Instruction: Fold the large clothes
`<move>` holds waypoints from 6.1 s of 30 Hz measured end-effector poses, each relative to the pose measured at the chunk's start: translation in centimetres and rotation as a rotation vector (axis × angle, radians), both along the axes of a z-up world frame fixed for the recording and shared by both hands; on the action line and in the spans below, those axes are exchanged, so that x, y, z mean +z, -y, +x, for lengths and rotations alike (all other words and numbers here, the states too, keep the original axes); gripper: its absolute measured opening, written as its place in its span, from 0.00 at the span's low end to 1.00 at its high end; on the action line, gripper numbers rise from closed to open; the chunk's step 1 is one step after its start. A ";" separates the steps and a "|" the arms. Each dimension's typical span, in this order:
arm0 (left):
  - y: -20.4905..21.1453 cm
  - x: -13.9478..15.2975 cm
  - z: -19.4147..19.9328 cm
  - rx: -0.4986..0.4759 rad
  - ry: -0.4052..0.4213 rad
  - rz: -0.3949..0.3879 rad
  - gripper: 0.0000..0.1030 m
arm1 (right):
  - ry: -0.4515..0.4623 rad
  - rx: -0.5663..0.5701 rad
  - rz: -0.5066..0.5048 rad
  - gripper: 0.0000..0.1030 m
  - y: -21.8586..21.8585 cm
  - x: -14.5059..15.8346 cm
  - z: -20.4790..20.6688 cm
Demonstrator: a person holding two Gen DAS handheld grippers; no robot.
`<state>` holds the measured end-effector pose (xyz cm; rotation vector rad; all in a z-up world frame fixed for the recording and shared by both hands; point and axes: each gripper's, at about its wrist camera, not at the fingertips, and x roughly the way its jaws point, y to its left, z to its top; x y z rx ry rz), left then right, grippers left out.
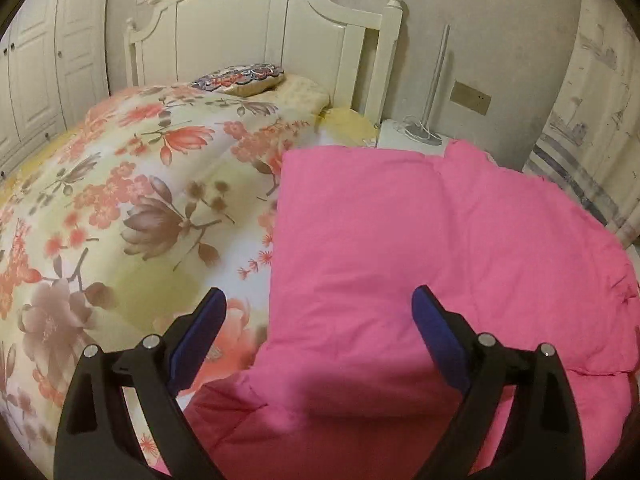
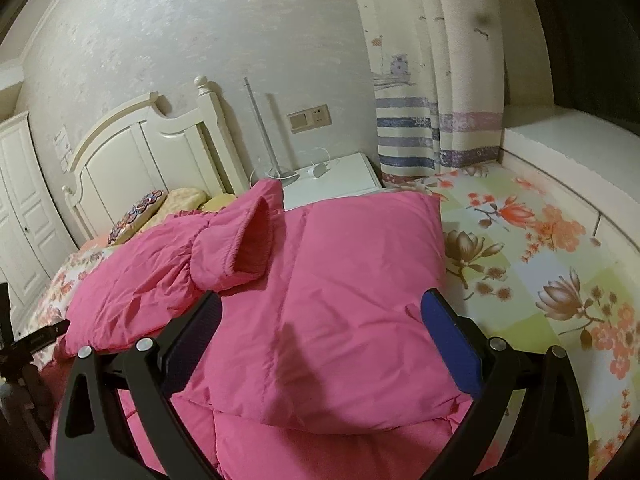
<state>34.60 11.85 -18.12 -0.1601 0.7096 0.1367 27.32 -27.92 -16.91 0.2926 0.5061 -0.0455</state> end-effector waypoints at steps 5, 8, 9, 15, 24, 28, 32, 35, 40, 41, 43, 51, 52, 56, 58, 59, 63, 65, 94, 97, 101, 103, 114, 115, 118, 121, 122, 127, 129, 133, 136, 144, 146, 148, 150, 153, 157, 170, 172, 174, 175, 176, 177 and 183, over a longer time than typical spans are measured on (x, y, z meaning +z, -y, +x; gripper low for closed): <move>0.9 0.2 -0.9 -0.012 0.049 0.050 0.90 | -0.002 0.060 -0.119 0.94 -4.0 2.4 0.9; 0.6 0.1 -0.8 -0.004 0.046 0.032 0.91 | -0.032 0.140 -0.234 0.94 -8.9 4.3 3.2; 0.6 0.1 -0.8 -0.002 0.047 0.025 0.91 | -0.037 0.169 -0.276 0.94 -10.9 4.7 4.2; 0.0 -0.1 -0.8 0.006 0.039 -0.020 0.93 | -0.233 0.305 -0.414 0.94 -19.5 1.0 9.4; -0.2 -0.4 -0.5 0.001 0.019 -0.045 0.95 | -0.362 0.362 -0.369 0.95 -19.2 -2.1 10.4; -0.3 -0.5 -0.4 0.004 0.011 -0.054 0.96 | -0.415 0.397 -0.401 0.95 -19.7 -0.2 11.3; -0.2 -0.5 -0.4 0.006 0.010 -0.050 0.96 | -0.250 0.331 -0.422 0.95 -19.7 3.7 12.9; -0.3 -0.6 -0.4 0.008 0.008 -0.054 0.97 | -0.208 0.291 -0.354 0.87 -19.5 4.7 16.0; -0.4 -0.6 -0.6 0.013 0.013 -0.068 0.98 | -0.399 0.294 -0.390 0.83 -20.3 0.1 20.5; -0.4 -0.4 -0.8 0.018 0.023 -0.067 0.98 | -0.390 0.319 -0.354 0.83 -19.9 -0.8 20.3; -0.3 0.5 -1.5 0.045 0.033 -0.043 0.96 | -0.356 0.328 -0.286 0.83 -18.9 -1.3 19.7; 6.8 8.1 3.3 -0.119 0.113 0.163 0.98 | -0.330 0.326 -0.268 0.83 -18.3 -1.6 19.1; 7.1 7.7 5.2 -0.117 0.073 0.172 0.98 | -0.330 0.326 -0.267 0.83 -18.3 -1.6 19.1; 6.0 2.1 12.4 -0.058 -0.176 0.086 0.96 | -0.326 0.325 -0.258 0.83 -18.3 -1.7 19.2; 6.0 0.5 12.5 -0.055 -0.153 0.108 0.98 | -0.321 0.326 -0.252 0.83 -18.2 -1.7 19.3; 6.2 0.2 11.9 -0.056 -0.122 0.133 0.98 | -0.319 0.329 -0.246 0.84 -18.2 -1.7 19.3; 6.7 -0.4 11.3 -0.056 -0.094 0.178 0.98 | -0.309 0.330 -0.244 0.84 -18.2 -1.7 19.2; 6.8 -0.6 11.4 -0.058 -0.087 0.185 0.98 | -0.308 0.327 -0.248 0.84 -18.2 -1.7 19.3; 3.8 3.0 0.5 -0.195 -0.101 -0.083 0.98 | -0.260 0.355 -0.291 0.94 -10.7 5.4 2.6; 4.8 2.6 -5.6 -0.280 -0.125 -0.026 0.98 | -0.221 0.325 -0.235 0.94 -7.9 5.2 -2.7; 5.7 0.7 -13.5 -0.333 -0.150 0.050 0.98 | -0.283 0.316 -0.223 0.94 -6.4 2.8 -8.7; 5.8 -0.3 -16.2 -0.363 -0.165 0.064 0.98 | -0.349 0.310 -0.280 0.94 -6.5 1.1 -11.2; 3.6 -0.5 -23.5 -0.345 -0.116 0.104 0.98 | -0.302 0.232 -0.223 0.94 -4.0 0.7 -20.7; 2.7 -0.3 -24.6 -0.340 -0.095 0.112 0.98 | -0.280 0.217 -0.217 0.94 -3.2 1.1 -21.7; 0.0 -0.2 -27.1 -0.310 -0.071 0.095 0.98 | -0.253 0.170 -0.135 0.94 0.4 1.0 -25.9; -2.8 -0.3 -29.0 -0.300 -0.062 -0.001 0.98 | -0.244 0.164 0.000 0.94 3.5 -0.7 -29.8; -3.5 -0.4 -29.4 -0.302 -0.063 -0.036 0.98 | -0.237 0.167 0.030 0.94 4.0 -1.2 -30.8; -5.6 -2.3 -30.9 -0.333 -0.079 -0.218 0.95 | -0.210 0.178 0.251 0.93 6.0 -4.4 -34.6; -6.0 -3.0 -31.1 -0.335 -0.081 -0.277 0.92 | -0.206 0.202 0.313 0.90 5.8 -5.2 -34.7; -6.1 -3.8 -31.4 -0.339 -0.085 -0.332 0.86 | -0.206 0.270 0.355 0.85 4.2 -6.0 -33.7; -5.7 -4.0 -31.4 -0.353 -0.092 -0.310 0.79 | -0.215 0.309 0.384 0.82 3.4 -6.5 -33.0; -5.3 -3.0 -32.8 -0.383 -0.084 -0.249 0.50 | -0.123 0.360 0.363 0.70 2.1 -4.4 -34.0; -5.1 -2.1 -33.6 -0.410 -0.055 -0.241 0.50 | -0.092 0.374 0.351 0.70 1.9 -3.5 -34.2; -5.1 -1.8 -34.0 -0.429 -0.041 -0.249 0.50 | -0.092 0.372 0.327 0.70 1.8 -3.2 -33.9; -5.4 -2.3 -33.7 -0.417 -0.058 -0.251 0.50 | -0.105 0.363 0.324 0.70 1.7 -3.5 -33.4; -6.8 -4.0 -33.1 -0.369 -0.105 -0.326 0.57 | -0.122 0.352 0.329 0.70 1.4 -4.4 -33.1; -7.7 -4.9 -33.2 -0.357 -0.110 -0.387 0.65 | -0.133 0.348 0.331 0.70 1.5 -5.1 -33.0; -5.5 -2.4 -34.1 -0.426 -0.012 -0.360 0.41 | -0.050 0.346 0.320 0.69 1.1 -4.7 -33.1; -5.5 -1.7 -33.7 -0.447 0.015 -0.394 0.41 | -0.039 0.353 0.338 0.69 1.2 -4.5 -32.9; -5.7 -2.0 -32.3 -0.441 0.002 -0.430 0.55 | -0.054 0.351 0.336 0.69 1.2 -4.7 -32.3; -5.6 -2.3 -31.6 -0.429 -0.010 -0.437 0.61 | -0.083 0.347 0.338 0.69 1.1 -5.2 -31.6; -5.4 -2.8 -31.0 -0.422 -0.024 -0.442 0.71 | -0.104 0.340 0.345 0.71 1.0 -5.5 -31.1; -5.1 -3.3 -30.4 -0.417 -0.041 -0.451 0.76 | -0.096 0.337 0.362 0.72 0.9 -5.6 -30.7; -4.0 -4.2 -28.5 -0.367 -0.045 -0.461 0.49 | -0.097 0.324 0.319 0.72 -0.3 -5.2 -29.6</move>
